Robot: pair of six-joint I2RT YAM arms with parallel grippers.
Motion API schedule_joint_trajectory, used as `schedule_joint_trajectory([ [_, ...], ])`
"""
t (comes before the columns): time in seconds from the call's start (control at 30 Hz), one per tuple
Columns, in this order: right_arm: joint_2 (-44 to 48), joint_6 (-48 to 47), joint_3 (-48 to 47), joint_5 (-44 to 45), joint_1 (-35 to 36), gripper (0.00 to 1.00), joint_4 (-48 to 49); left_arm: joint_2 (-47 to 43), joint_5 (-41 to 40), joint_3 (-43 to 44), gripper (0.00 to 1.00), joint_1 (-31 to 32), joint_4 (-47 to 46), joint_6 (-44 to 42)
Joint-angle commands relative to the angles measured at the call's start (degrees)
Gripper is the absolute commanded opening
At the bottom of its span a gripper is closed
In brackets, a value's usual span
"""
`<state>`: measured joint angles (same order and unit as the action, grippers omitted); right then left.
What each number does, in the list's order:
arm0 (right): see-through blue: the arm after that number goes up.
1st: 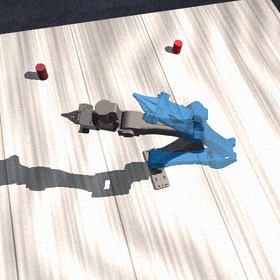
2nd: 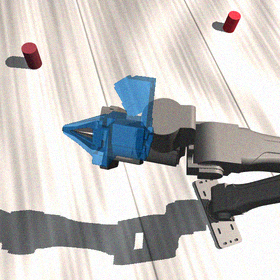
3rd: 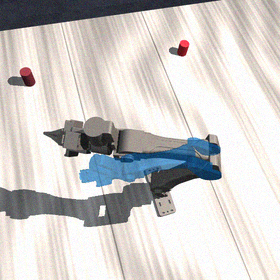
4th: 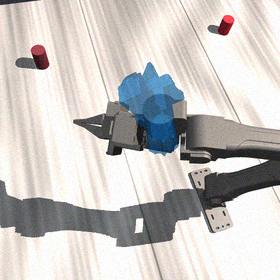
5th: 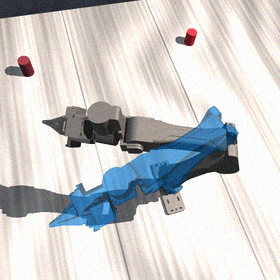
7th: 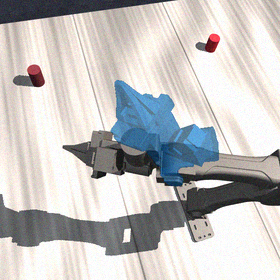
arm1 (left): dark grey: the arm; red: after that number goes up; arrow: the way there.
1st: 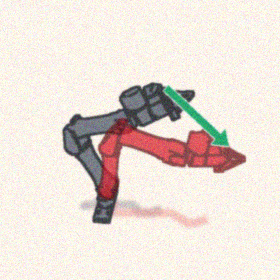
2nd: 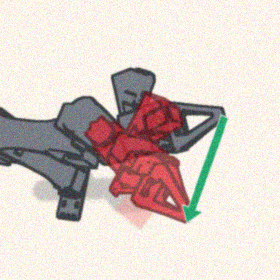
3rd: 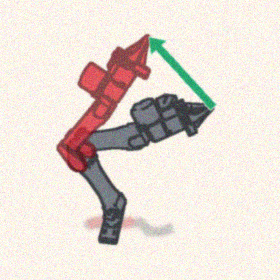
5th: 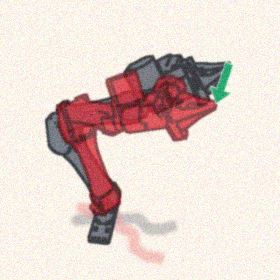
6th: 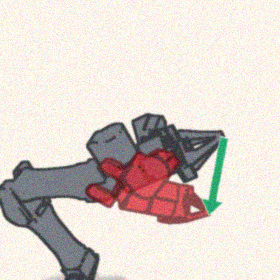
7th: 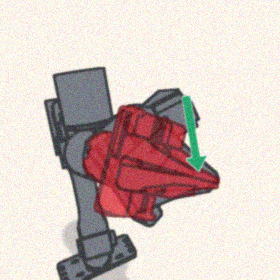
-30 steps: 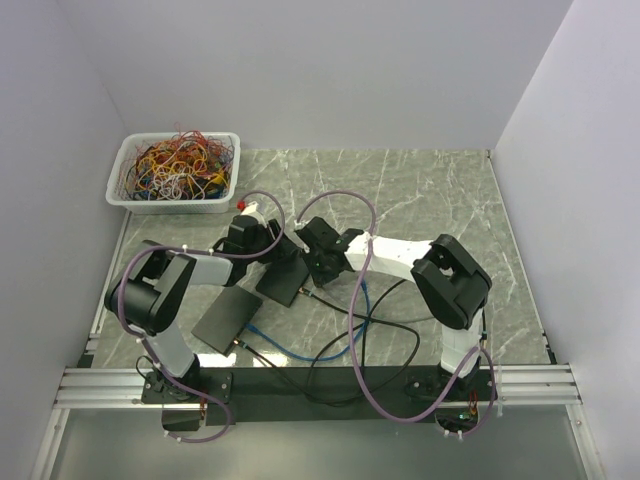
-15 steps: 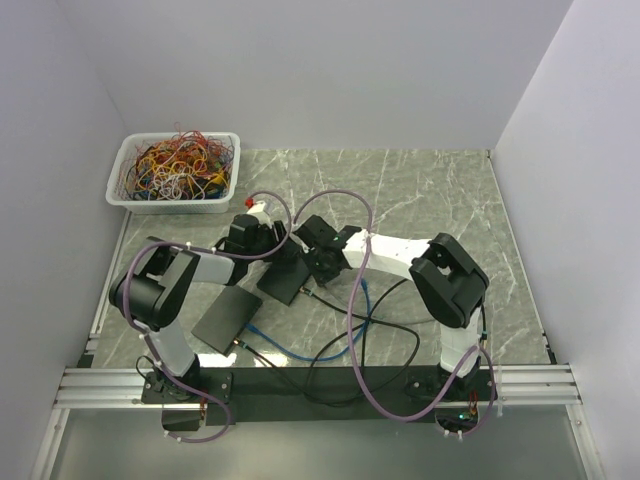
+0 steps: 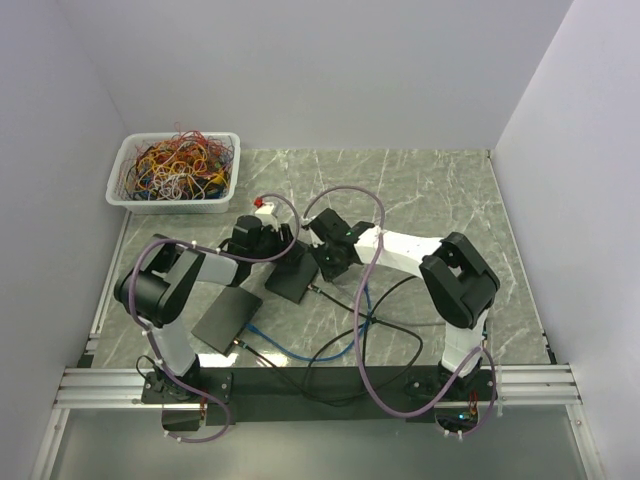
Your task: Insert the plug into the switch port
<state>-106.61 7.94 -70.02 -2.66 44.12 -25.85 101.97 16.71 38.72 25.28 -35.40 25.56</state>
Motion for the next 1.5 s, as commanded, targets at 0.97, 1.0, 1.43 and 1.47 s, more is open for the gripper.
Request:
schedule_joint_trajectory([
  [0.97,9.74,-11.72,8.84,5.64,-2.37,0.0,31.99,11.05,20.48,9.79,0.5,9.87,10.34,-11.5],
  [1.0,10.62,-11.72,10.06,5.56,-2.37,0.0,33.56,10.97,20.29,9.45,0.49,10.49,10.7,-11.59],
  [1.43,11.16,-8.48,12.1,8.01,-3.69,0.0,36.13,9.3,18.01,0.22,0.49,11.99,1.39,-2.9],
  [1.47,10.98,-8.3,12.27,8.54,-3.69,0.0,36.13,9.3,18.01,-0.13,0.49,11.99,0.34,-2.36],
])
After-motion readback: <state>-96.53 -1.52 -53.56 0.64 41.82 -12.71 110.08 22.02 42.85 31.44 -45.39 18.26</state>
